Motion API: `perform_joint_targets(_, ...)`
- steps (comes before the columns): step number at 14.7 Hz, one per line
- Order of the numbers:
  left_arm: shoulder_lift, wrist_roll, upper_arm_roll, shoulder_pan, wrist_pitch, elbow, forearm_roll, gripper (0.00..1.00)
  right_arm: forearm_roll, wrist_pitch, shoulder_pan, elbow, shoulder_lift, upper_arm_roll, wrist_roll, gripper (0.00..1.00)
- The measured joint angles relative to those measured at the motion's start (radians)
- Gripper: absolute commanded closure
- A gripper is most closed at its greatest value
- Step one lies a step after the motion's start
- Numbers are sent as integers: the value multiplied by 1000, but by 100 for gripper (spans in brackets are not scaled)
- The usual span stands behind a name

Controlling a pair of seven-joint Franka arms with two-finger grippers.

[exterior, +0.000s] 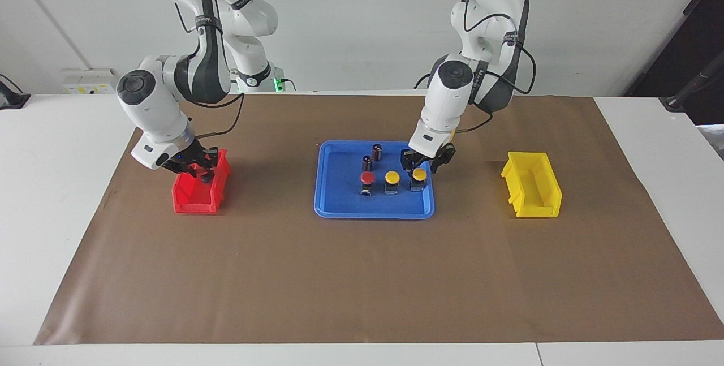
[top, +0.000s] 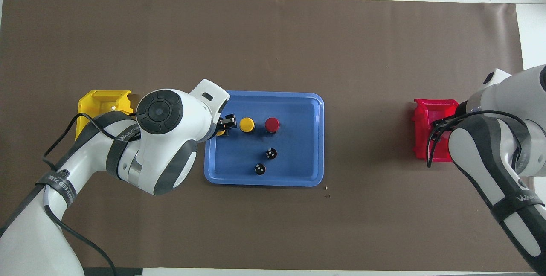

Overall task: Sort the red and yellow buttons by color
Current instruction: 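Grasp the yellow button nearest the yellow bin with the left gripper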

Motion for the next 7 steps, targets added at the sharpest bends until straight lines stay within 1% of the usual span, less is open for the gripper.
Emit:
perform_joint_targets(2, 10, 0, 0, 0, 6, -1, 0, 56, 0, 15, -17, -16, -9, 0, -24, 77)
perform_joint_targets(4, 16, -1, 0, 0, 10, -1, 0, 79, 0, 16, -24, -19, -13, -1, -30, 73)
perform_joint_targets(5, 17, -1, 0, 0, 11, -1, 0, 87, 0, 16, -24, -19, -14, 0, -30, 72)
perform_joint_targets(6, 17, -1, 0, 0, 11, -1, 0, 92, 0, 16, -23, -20, -14, 1, -30, 72)
perform_joint_targets(7, 17, -1, 0, 0, 11, -1, 0, 94, 0, 16, -23, -21, -14, 1, -30, 72)
